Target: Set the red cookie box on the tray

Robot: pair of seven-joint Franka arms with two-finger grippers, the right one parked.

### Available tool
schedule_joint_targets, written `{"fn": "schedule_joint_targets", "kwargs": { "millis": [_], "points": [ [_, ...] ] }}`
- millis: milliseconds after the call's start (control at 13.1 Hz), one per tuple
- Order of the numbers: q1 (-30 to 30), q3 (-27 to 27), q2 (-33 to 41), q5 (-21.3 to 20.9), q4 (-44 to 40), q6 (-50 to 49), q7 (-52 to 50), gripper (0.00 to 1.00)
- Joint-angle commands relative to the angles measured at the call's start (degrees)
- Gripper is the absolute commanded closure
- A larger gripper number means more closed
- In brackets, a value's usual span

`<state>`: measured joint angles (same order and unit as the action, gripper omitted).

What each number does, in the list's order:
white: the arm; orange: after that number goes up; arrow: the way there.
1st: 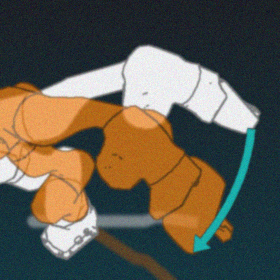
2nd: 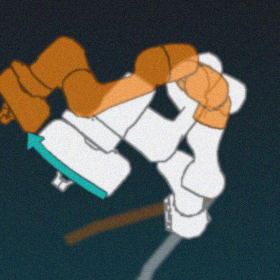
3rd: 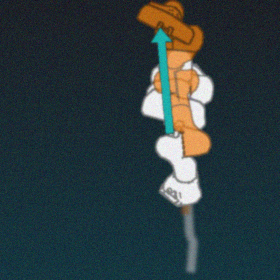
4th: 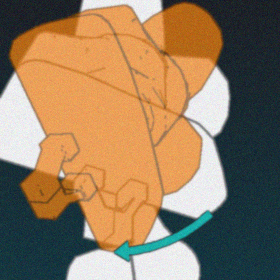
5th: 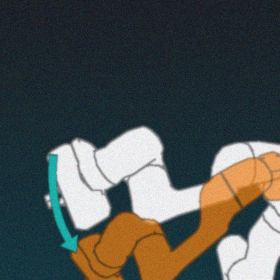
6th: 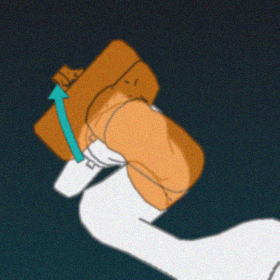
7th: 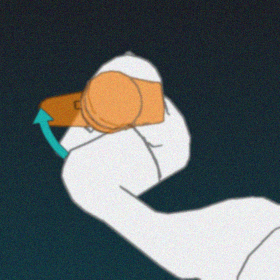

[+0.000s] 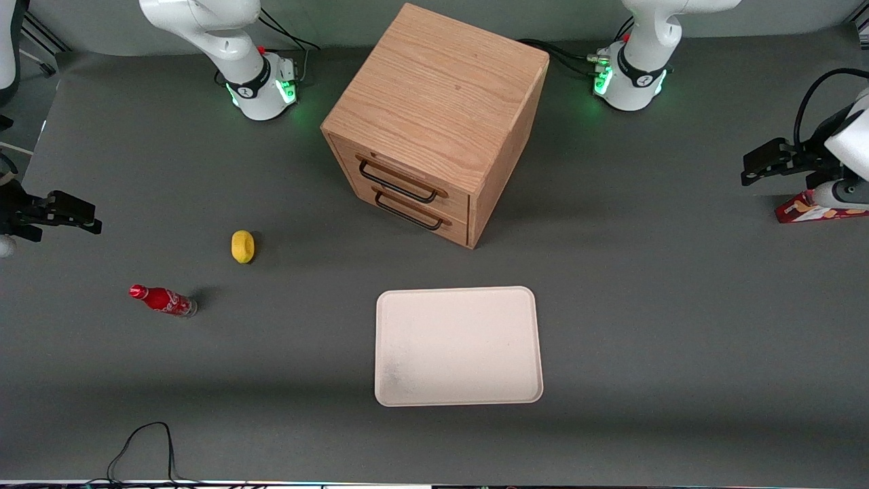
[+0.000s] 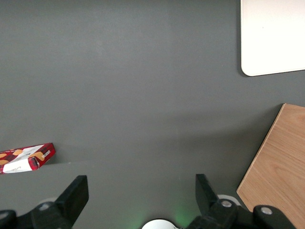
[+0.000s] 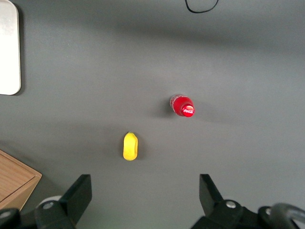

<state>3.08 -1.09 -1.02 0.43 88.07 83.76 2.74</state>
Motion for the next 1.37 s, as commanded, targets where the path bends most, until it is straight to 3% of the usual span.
{"fn": "schedule_joint_targets", "kwargs": {
  "millis": [0, 838, 1295],
  "points": [
    [-0.10, 0.47, 0.41, -0.78, 0.35, 0.00, -0.10, 0.00],
    [-2.55, -0.58, 1.20, -2.01, 2.01, -0.44, 4.72, 0.00],
    [-20.09, -0.67, 2.87, -2.10, 6.50, 2.81, 18.86, 0.00]
  ]
}}
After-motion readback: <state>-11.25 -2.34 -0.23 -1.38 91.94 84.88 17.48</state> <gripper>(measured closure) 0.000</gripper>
